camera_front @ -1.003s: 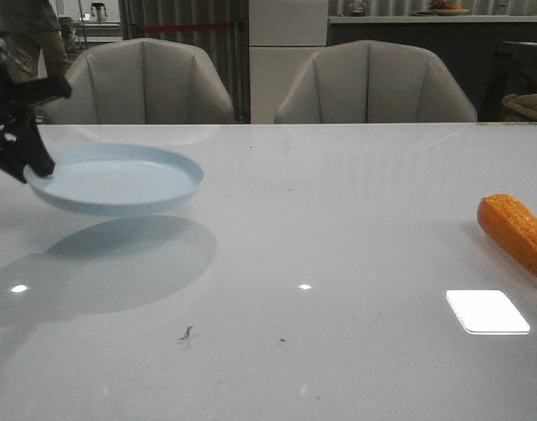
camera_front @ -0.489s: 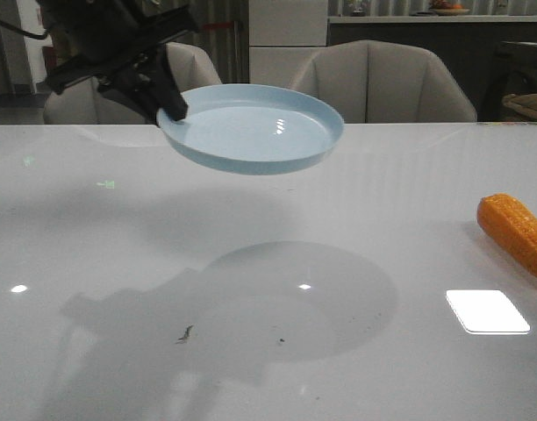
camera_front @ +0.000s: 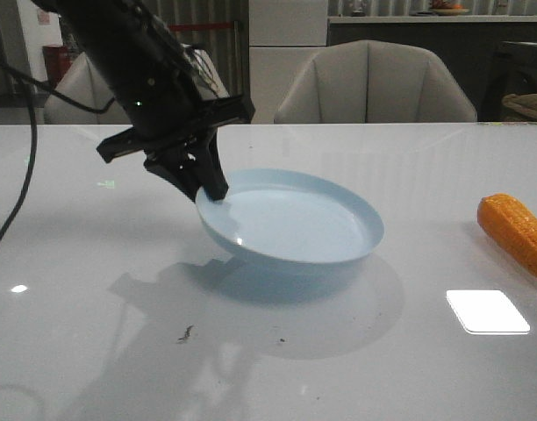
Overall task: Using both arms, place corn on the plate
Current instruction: 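Lift the plate with the left gripper and carry it toward table center, then set the plate down, open the left gripper and withdraw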
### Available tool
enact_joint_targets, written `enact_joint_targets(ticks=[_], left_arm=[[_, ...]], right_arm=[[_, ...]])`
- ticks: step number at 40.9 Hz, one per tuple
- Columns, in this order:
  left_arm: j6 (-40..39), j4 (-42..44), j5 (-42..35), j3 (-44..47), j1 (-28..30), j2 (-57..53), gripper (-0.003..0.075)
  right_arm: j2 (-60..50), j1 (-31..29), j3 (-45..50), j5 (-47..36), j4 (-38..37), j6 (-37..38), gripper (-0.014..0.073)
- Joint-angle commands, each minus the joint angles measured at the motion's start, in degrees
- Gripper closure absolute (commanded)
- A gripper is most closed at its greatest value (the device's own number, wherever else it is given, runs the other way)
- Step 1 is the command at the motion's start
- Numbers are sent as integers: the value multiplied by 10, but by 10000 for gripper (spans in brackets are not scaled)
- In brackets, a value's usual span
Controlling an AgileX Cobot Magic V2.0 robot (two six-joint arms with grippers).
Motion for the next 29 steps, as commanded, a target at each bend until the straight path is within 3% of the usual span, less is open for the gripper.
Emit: enact_joint_targets(ticks=[1, 12, 18, 24, 29], left_arm=[[-4, -16, -3, -19, -5, -16, 617], [-4, -16, -31, -19, -5, -6, 599], [-1, -8, -35, -19, -5, -6, 457], [-1, 14, -33, -19, -5, -12, 225], [1, 29, -9, -39, -5, -23, 195]], right_arm=[[-2, -3, -21, -36, -4, -1, 0], [-2, -3, -21, -36, -4, -1, 0], [-2, -3, -21, -36, -4, -1, 0], [-2, -3, -21, -36, -4, -1, 0], [-2, -3, -21, -36, -4, -1, 0]])
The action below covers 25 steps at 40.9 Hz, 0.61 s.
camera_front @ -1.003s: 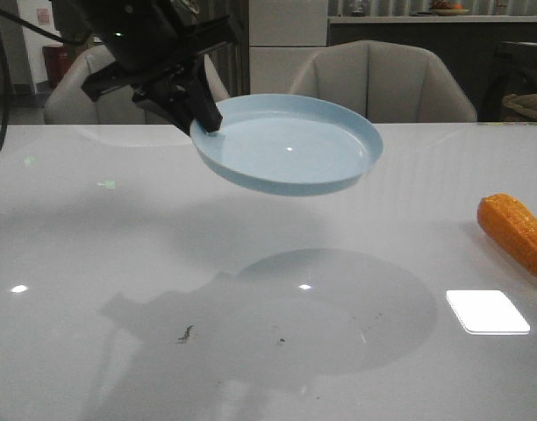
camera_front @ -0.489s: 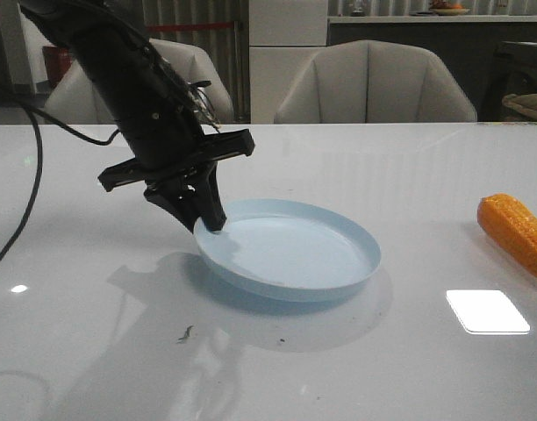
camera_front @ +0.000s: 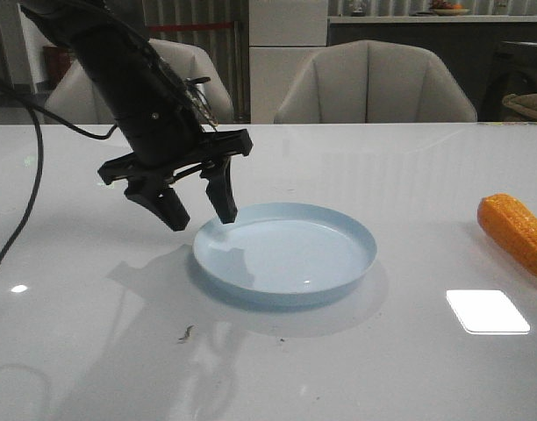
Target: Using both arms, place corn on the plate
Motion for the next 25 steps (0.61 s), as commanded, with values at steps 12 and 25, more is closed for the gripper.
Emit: enact_joint_targets(ticks=[12, 25], left_arm=[[69, 53, 93, -175, 14, -100, 195], [61, 97, 90, -230, 81, -186, 198]], right_arm=[[-2, -3, -21, -36, -4, -1, 0], [-2, -3, -21, -37, -4, -1, 0]])
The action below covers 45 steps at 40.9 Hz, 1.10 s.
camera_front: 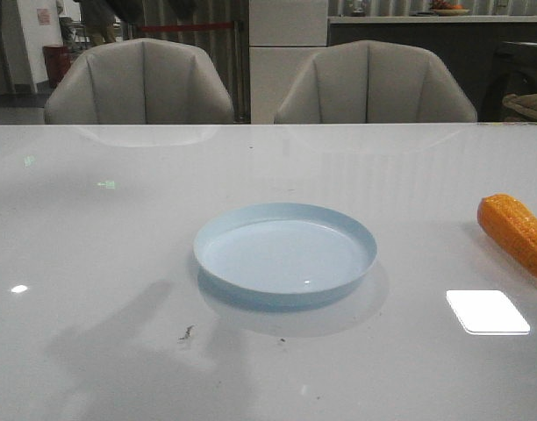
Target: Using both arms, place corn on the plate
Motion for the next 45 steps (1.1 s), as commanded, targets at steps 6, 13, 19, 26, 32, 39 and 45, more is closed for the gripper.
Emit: enact_joint_targets(ticks=[6, 13, 19, 26, 32, 39, 45], left_arm=[[-6, 1, -22, -17, 69, -98, 199], [-6, 1, -28, 5, 128, -135, 199], [-6, 1, -77, 75, 161, -173, 199], [-6, 1, -181, 237, 175, -241, 199], [-6, 1, -305, 413, 175, -321, 199], [-6, 5, -423, 599, 175, -419, 199], [-6, 5, -449, 709, 175, -489, 199]], right_arm=[[-2, -3, -21, -39, -4, -1, 0], [-2, -3, -21, -39, -4, -1, 0], [-2, -3, -21, -39, -4, -1, 0], [-2, -3, -21, -39, -4, -1, 0], [-2, -3, -21, -37, -4, -1, 0], [-2, -3, -21, -25, -4, -1, 0], [3, -3, -37, -24, -4, -1, 0]])
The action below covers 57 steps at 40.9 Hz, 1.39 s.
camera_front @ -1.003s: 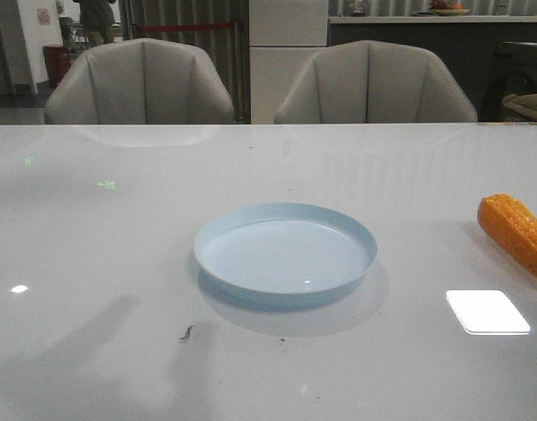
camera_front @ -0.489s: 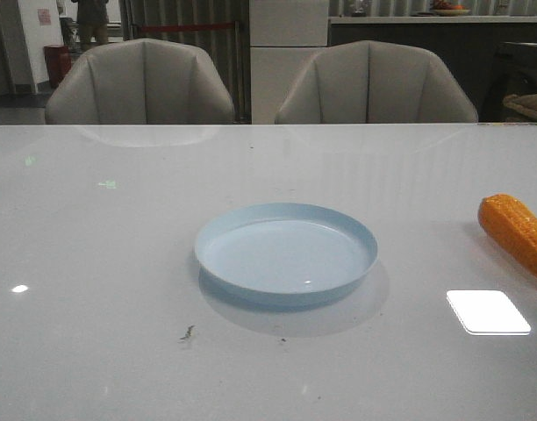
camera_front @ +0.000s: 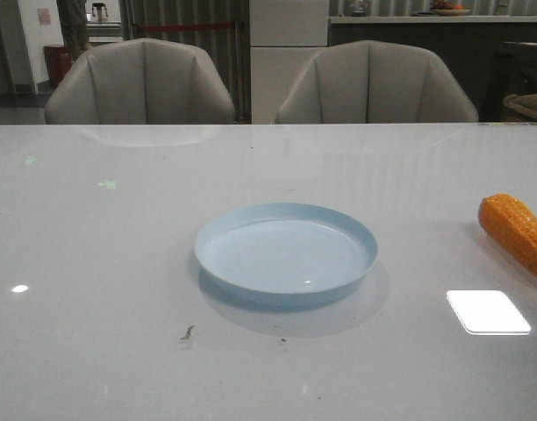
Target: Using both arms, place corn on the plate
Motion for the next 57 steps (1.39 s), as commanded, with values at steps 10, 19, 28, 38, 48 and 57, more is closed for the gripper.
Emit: enact_joint_targets(ticks=[10, 19, 28, 38, 48, 57], left_arm=[[-4, -5, -61, 111, 1, -122, 199], [-4, -7, -62, 111, 1, -136, 199], [-4, -9, -61, 111, 1, -136, 199], [-4, -9, -61, 111, 1, -136, 199], [-4, -9, -61, 111, 1, -136, 199], [-4, -9, -61, 111, 1, -132, 199]], right_arm=[[81, -3, -142, 15, -9, -1, 0], [224, -3, -255, 44, -13, -28, 0], [365, -3, -358, 107, -13, -75, 0], [471, -3, -420, 124, -1, -80, 0], [525, -1, -424, 127, 29, -81, 0], [551, 11, -424, 126, 66, -128, 0]])
